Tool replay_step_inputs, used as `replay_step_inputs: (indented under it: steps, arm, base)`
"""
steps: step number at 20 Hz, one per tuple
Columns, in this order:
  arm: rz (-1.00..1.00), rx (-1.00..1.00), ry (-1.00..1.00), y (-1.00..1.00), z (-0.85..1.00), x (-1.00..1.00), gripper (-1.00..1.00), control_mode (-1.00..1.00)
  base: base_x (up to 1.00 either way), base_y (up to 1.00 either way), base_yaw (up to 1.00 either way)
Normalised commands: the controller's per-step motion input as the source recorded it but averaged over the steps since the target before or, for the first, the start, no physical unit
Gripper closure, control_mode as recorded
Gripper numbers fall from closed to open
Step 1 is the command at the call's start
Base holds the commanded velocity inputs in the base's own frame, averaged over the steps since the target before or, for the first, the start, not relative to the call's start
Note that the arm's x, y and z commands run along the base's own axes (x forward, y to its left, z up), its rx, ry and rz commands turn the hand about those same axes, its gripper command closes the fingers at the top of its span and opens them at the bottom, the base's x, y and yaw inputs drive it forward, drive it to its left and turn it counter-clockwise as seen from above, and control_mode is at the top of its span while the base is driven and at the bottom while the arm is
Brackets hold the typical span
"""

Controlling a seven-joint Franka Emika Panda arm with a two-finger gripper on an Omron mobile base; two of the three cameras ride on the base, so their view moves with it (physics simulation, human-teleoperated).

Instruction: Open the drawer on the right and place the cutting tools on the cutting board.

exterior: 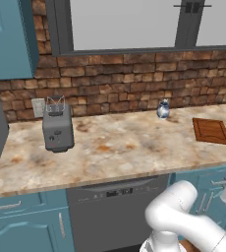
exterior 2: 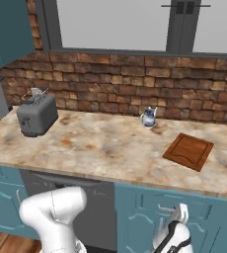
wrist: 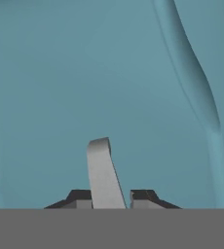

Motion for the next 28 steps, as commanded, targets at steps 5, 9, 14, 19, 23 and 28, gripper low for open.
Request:
replay_step_inputs:
  steps: [5,9,14,19,23,28]
  arm:
    - [0.0,0.0,0.0,0.0,0.0,-0.72,1.0,-1.0]
    - [0.0,0.0,0.0,0.0,0.0,-0.72,1.0,-1.0]
    - [0.0,0.0,0.0,0.0,0.0,-0.73,1.0,-1.0]
    - [0.0,0.0,0.0,0.0,0.0,-0.67,1.0,-1.0]
    - [0.0,0.0,0.0,0.0,0.0,-0.67,1.0,-1.0]
    - [0.0,0.0,0.0,0.0,0.0,-0.51,1.0,-1.0]
  base:
    - [0.0,0.0,0.0]
    - [0.0,0.0,0.0]
    - [0.0,0.0,0.0]
    - [0.0,0.0,0.0]
    - [0.0,0.0,0.0]
    - [0.0,0.0,0.0]
